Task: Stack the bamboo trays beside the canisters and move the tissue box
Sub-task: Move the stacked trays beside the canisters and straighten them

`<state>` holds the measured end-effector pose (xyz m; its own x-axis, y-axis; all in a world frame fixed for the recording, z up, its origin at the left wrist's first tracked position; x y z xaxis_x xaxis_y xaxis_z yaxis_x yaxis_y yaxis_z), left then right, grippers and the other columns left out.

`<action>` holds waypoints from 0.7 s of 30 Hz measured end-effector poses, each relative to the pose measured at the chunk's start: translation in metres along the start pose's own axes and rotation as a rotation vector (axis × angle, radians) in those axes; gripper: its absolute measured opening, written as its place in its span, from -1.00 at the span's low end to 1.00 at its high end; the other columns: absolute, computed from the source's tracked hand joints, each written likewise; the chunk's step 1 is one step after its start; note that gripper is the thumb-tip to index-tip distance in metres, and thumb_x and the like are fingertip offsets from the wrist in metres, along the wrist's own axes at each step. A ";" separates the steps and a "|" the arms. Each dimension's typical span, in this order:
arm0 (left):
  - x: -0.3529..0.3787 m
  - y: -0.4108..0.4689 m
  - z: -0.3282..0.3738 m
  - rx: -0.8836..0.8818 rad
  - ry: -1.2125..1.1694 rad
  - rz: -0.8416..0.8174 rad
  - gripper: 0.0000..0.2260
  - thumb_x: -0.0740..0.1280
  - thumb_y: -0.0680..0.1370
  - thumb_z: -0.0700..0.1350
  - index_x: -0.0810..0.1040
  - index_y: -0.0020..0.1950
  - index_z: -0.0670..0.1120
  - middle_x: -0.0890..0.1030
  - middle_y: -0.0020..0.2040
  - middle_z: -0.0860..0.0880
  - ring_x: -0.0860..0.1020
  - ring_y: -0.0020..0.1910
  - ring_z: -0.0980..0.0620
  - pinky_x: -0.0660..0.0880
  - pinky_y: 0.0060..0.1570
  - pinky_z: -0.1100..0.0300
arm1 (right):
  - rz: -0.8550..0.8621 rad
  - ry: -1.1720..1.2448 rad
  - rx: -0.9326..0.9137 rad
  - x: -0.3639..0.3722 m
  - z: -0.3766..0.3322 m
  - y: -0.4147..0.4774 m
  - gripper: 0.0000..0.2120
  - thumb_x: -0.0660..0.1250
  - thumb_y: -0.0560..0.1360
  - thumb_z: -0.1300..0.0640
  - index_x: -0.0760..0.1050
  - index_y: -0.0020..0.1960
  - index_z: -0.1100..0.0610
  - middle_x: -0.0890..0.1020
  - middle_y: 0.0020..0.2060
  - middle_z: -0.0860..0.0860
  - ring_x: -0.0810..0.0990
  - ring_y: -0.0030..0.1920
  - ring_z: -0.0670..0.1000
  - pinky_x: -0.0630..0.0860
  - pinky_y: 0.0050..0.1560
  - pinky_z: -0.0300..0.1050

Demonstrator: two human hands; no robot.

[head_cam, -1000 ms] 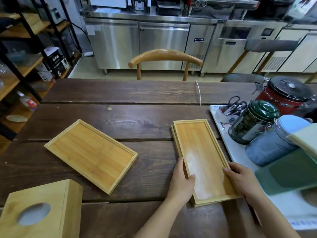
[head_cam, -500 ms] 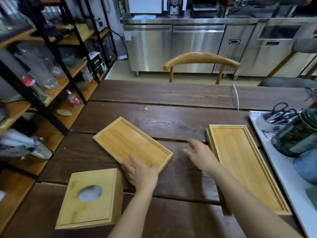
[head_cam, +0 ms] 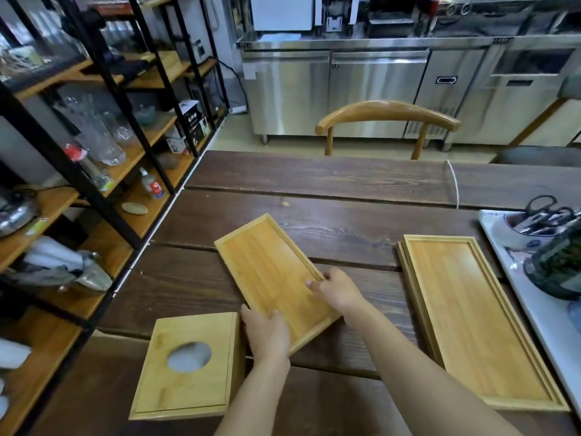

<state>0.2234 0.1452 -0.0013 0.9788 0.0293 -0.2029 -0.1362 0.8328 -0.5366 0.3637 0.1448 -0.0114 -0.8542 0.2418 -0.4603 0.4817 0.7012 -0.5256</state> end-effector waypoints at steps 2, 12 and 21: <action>0.002 -0.004 -0.007 0.013 0.115 -0.013 -0.55 0.15 0.60 -0.20 0.16 0.48 -0.12 0.35 0.41 -0.19 0.38 0.33 -0.22 0.36 0.31 -0.14 | 0.077 -0.078 -0.013 -0.003 0.004 -0.007 -0.65 0.21 0.48 -0.06 0.42 0.12 0.17 0.56 0.15 0.15 0.52 0.13 0.19 0.44 0.17 0.11; 0.053 -0.074 0.005 0.298 0.215 -0.313 -0.73 0.06 0.63 -0.04 0.29 0.31 -0.07 0.48 0.17 -0.02 0.47 0.16 -0.09 0.40 0.10 0.06 | 0.570 -0.193 -0.160 -0.101 0.045 -0.074 -0.63 0.04 0.56 -0.08 0.40 -0.16 0.18 0.62 -0.13 0.21 0.56 -0.09 0.25 0.40 -0.16 0.01; 0.131 -0.154 -0.029 0.303 0.318 -0.631 -0.48 -0.01 0.65 -0.09 -0.20 0.54 0.00 -0.06 0.59 -0.01 -0.02 0.55 -0.03 0.02 0.48 0.06 | 0.762 -0.284 -0.084 -0.188 0.131 -0.121 -0.64 0.06 0.58 0.04 0.44 -0.16 0.29 0.55 -0.11 0.29 0.51 -0.03 0.28 0.37 -0.08 0.07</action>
<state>0.3677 0.0048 0.0315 0.7597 -0.6239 -0.1835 0.5261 0.7555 -0.3904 0.4913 -0.0728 0.0448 -0.2109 0.5012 -0.8392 0.8844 0.4636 0.0546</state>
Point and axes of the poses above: each hand's wrist, its own y-axis towards the middle knuckle, its own x-axis out of the palm, z = x × y, the point moved 2 cm from there along y, towards the middle knuckle
